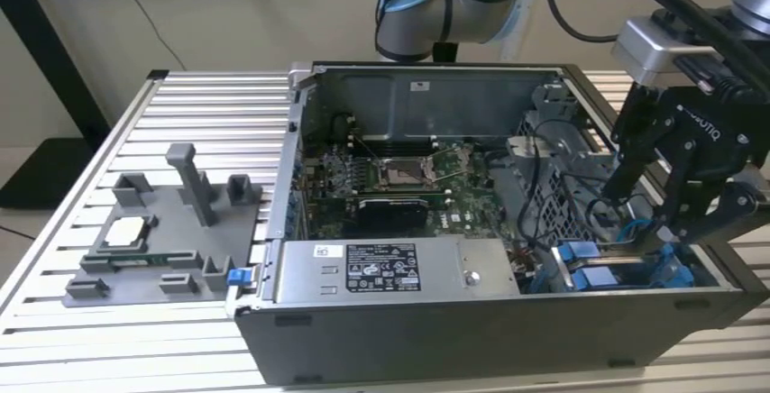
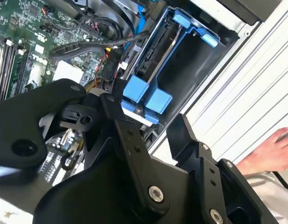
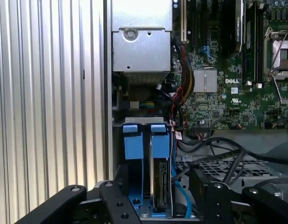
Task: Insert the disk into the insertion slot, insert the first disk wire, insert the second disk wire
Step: 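Insert the disk into the insertion slot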
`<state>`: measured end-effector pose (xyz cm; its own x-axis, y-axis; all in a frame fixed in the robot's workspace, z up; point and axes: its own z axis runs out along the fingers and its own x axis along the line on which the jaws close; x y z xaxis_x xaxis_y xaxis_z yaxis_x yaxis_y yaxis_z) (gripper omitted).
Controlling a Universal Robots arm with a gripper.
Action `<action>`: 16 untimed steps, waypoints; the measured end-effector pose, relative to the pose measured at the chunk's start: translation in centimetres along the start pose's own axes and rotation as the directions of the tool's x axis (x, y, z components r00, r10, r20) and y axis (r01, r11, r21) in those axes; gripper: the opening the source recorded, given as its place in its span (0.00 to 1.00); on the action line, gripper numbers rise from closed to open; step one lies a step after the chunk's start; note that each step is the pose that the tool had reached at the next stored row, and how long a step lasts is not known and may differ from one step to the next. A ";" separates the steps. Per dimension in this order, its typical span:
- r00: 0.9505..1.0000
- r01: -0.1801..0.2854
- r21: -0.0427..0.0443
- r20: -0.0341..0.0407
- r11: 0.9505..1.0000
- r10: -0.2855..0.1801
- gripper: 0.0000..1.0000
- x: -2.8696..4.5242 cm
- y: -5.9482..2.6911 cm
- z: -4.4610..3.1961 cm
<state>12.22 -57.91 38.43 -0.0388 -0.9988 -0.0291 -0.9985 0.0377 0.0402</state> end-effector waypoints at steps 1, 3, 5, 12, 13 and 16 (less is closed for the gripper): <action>1.000 0.000 0.000 0.000 1.000 0.000 1.00 0.00 0.00 -0.03; 1.000 0.000 0.000 0.000 1.000 0.000 1.00 0.00 0.01 -0.14; 1.000 0.000 0.000 0.000 1.000 0.000 1.00 -0.01 0.02 -0.34; 1.000 0.000 0.000 0.000 1.000 0.000 1.00 -0.89 0.16 -0.62; 1.000 0.000 0.000 0.000 1.000 0.000 1.00 -1.11 0.17 -0.61; 1.000 0.000 0.001 0.003 1.000 0.000 1.00 -1.67 0.19 -0.59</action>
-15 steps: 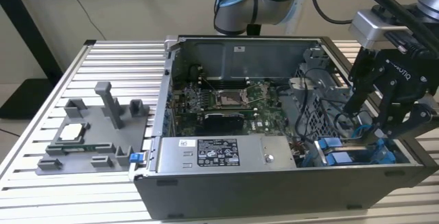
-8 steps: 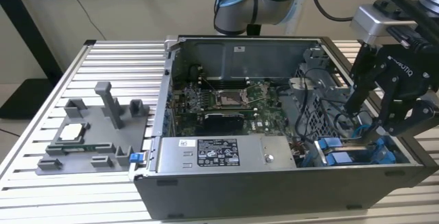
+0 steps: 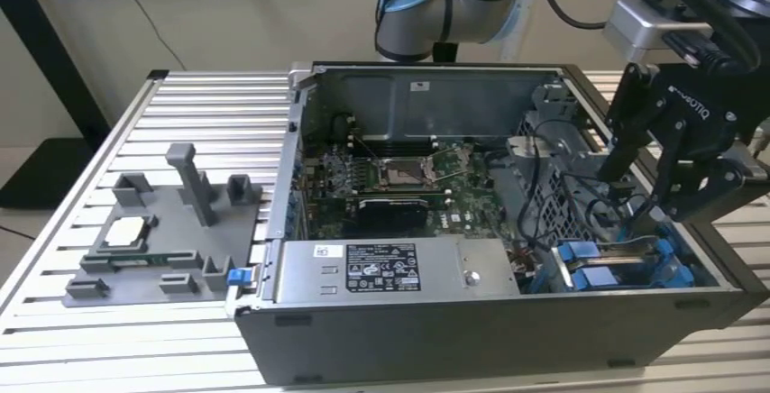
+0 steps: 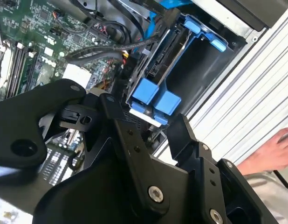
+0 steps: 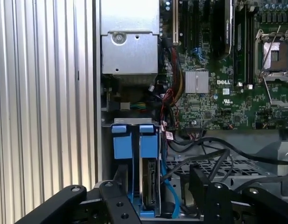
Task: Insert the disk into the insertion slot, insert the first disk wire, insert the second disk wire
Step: 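Insert the first disk wire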
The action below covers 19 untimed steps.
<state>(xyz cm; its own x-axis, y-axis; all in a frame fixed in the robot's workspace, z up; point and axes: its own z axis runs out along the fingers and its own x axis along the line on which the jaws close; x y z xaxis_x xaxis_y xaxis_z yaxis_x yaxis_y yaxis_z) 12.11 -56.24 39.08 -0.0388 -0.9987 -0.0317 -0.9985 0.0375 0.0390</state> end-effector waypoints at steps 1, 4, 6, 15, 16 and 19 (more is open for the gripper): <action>1.000 0.000 0.000 0.001 1.000 0.000 1.00 -0.20 0.00 0.01; 1.000 0.000 0.000 0.006 1.000 0.000 1.00 -0.50 -0.06 0.04; 1.000 0.000 0.000 0.011 1.000 0.000 1.00 -0.59 -0.26 0.06; 0.999 0.002 -0.001 0.041 1.000 -0.002 1.00 -1.11 -1.33 0.49; 0.999 0.002 -0.002 0.046 1.000 -0.002 1.00 -1.15 -1.43 0.56; 0.998 0.004 -0.002 0.059 1.000 -0.004 1.00 -1.19 -1.50 0.72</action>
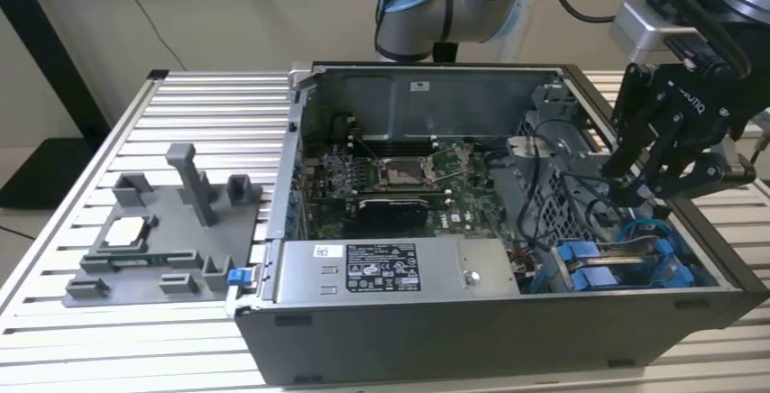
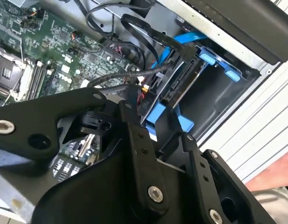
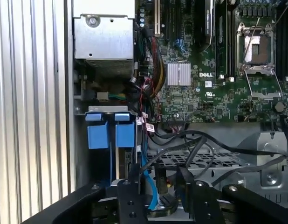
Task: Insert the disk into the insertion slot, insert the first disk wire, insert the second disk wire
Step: 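Insert the first disk wire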
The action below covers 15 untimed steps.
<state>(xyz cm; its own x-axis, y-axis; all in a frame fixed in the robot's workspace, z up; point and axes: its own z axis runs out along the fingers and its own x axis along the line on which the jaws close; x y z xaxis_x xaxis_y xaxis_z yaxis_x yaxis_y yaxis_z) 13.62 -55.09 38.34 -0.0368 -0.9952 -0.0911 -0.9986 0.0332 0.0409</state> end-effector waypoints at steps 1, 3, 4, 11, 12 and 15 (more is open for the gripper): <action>1.000 0.004 0.000 0.004 1.000 -0.004 1.00 0.00 0.00 0.01; 1.000 0.015 -0.002 0.011 1.000 -0.015 1.00 0.00 -0.02 0.02; 1.000 0.020 -0.002 0.014 1.000 -0.020 1.00 0.00 -0.05 0.01; 0.999 0.037 -0.004 0.023 0.999 -0.037 1.00 0.19 -0.36 -0.02; 0.999 0.037 -0.004 0.024 0.999 -0.037 1.00 0.24 -0.37 -0.01; 0.999 0.037 -0.004 0.024 0.999 -0.037 1.00 0.27 -0.38 0.12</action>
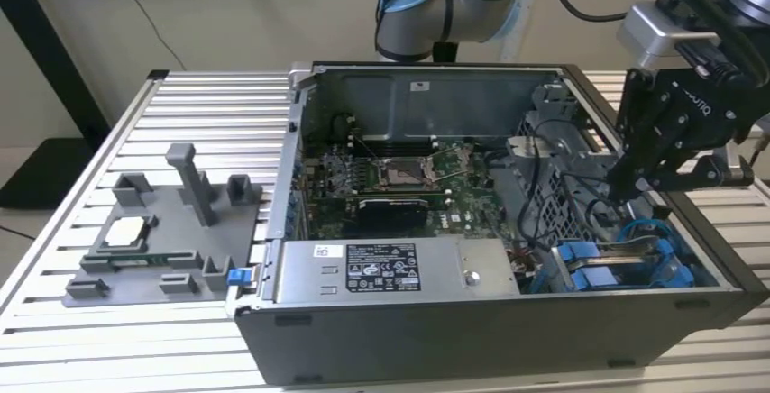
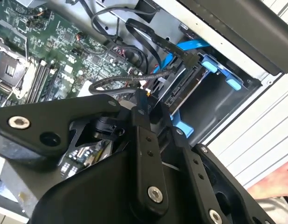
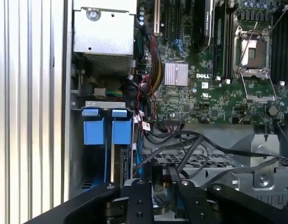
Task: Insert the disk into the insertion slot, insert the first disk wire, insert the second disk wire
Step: 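Insert the first disk wire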
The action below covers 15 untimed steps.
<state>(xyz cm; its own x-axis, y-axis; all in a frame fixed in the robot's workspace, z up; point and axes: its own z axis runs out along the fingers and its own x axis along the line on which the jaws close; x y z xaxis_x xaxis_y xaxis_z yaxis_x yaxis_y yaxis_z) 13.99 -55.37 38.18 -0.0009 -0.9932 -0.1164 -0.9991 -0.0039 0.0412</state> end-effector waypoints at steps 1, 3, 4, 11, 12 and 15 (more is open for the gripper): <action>1.000 0.000 0.000 0.000 1.000 0.000 1.00 0.01 -0.01 0.05; 1.000 0.000 0.000 0.000 1.000 0.000 1.00 0.02 -0.01 0.13; 1.000 0.000 0.000 0.000 1.000 0.000 1.00 0.02 -0.01 0.14; 1.000 0.000 0.000 0.000 1.000 0.000 0.00 0.03 -0.01 0.17; 1.000 0.000 0.000 0.000 1.000 0.000 0.00 0.02 -0.01 0.18; 1.000 0.000 0.000 0.000 1.000 0.000 0.00 0.03 -0.01 0.18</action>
<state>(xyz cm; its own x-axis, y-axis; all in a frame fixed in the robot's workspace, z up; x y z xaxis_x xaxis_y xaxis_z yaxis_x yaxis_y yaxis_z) 13.99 -55.37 37.99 -0.0008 -0.9932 -0.1163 -0.9992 -0.0040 0.0410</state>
